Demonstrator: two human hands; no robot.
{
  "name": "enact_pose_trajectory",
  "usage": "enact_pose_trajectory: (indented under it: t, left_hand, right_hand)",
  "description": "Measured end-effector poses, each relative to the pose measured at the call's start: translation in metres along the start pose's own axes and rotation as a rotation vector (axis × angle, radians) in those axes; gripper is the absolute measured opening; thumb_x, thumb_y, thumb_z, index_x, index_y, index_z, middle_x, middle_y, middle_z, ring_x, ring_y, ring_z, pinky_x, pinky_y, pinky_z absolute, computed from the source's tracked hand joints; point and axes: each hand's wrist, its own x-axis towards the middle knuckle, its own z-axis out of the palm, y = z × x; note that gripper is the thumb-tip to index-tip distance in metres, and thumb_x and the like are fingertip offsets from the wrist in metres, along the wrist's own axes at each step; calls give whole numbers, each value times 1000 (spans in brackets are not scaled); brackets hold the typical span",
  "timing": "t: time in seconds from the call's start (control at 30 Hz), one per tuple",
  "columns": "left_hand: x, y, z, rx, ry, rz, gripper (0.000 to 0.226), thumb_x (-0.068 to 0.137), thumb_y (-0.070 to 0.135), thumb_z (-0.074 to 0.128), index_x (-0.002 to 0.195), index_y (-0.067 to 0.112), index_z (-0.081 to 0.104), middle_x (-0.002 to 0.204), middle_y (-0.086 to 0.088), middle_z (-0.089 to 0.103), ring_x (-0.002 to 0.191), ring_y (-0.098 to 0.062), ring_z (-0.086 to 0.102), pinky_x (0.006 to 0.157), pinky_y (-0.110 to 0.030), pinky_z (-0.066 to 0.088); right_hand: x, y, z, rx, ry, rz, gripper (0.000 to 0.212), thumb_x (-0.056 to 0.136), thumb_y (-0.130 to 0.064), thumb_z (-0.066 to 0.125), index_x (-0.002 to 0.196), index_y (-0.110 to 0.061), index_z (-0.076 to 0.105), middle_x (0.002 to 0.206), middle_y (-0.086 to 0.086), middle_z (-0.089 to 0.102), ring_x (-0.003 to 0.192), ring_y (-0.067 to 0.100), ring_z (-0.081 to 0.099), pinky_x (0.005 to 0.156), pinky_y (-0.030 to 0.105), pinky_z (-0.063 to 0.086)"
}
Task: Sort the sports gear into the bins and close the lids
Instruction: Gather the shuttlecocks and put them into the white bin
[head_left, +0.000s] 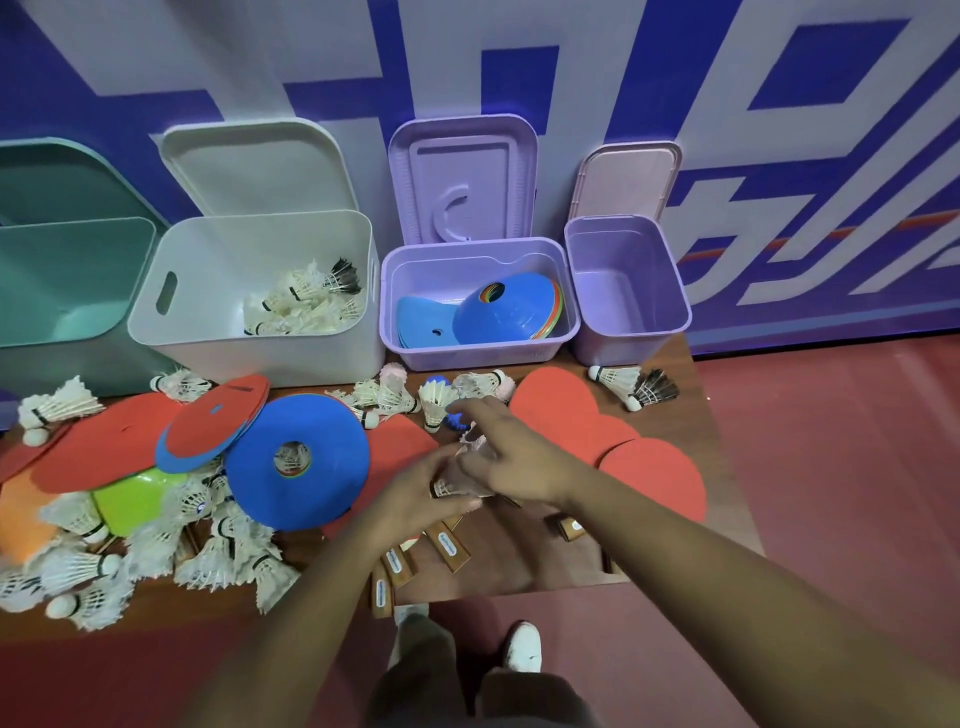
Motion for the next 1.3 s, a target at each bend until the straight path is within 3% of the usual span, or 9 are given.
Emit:
enact_pose_trajectory:
  t: [0.1,0.27,0.6,0.83,0.93,1.07,1.17,1.23,1.3]
  left_hand:
    - [6,-2,0,-80,34,0,41,81,13,76,113,30,59,105,8,68,94,14,58,77,-7,42]
    - [16,-20,-19,-389,173,-116,51,82,19,76,121,42,52,122,11,65,116,-6,59,104,-31,42]
    - [31,-53,-56,-437,218,-147,74,76,22,81,136,36,40,135,8,57,123,-7,55,107,-35,42]
    - [43,-63,-66,-326,195,-139,68,67,34,82,122,50,46,123,23,60,118,0,56,109,-38,41]
    - [50,-62,-66,-265,141,-107,71,65,40,81,124,53,44,130,20,56,122,-3,53,108,-45,41]
    - [57,-51,-64,-248,79,-73,70,68,34,83,123,55,44,131,18,55,122,-2,52,110,-41,40]
    - [60,-44,-61,-223,24,-25,70,69,33,84,124,55,46,133,19,54,124,0,50,110,-37,40]
    - [61,-43,-59,-226,-2,-15,74,63,43,83,126,57,46,136,18,52,127,-3,49,111,-39,39]
    - [59,-45,-59,-304,25,-44,74,61,42,84,123,59,47,135,14,55,124,-6,53,109,-41,41]
  right_hand:
    - [6,0,10,81,66,-68,60,86,-37,49,144,-23,37,135,0,40,122,11,46,105,23,36]
    - [37,25,-5,152,488,54,30,95,-36,55,119,-20,56,116,-4,54,105,10,54,87,27,45]
    - [117,76,13,-397,364,520,47,92,-46,55,118,-7,51,125,13,50,101,35,60,66,34,40]
    - [89,56,-4,-230,643,286,11,91,-12,52,82,-13,47,71,11,54,61,29,51,50,36,27]
    - [76,40,-18,1,599,203,8,90,-14,60,91,-14,52,64,4,53,59,19,49,54,35,35]
    - [74,28,-15,-103,396,162,18,92,-8,54,79,-21,54,56,-8,45,50,9,42,53,31,27]
    - [73,24,0,-114,311,98,26,94,-6,48,102,-20,69,77,-1,60,71,14,51,67,27,35]
    - [73,25,6,-45,275,123,35,98,-19,47,131,-22,60,100,4,59,90,12,53,81,23,38]
    - [71,29,7,148,393,201,34,100,-30,45,131,-25,59,112,0,58,101,8,53,89,21,38]
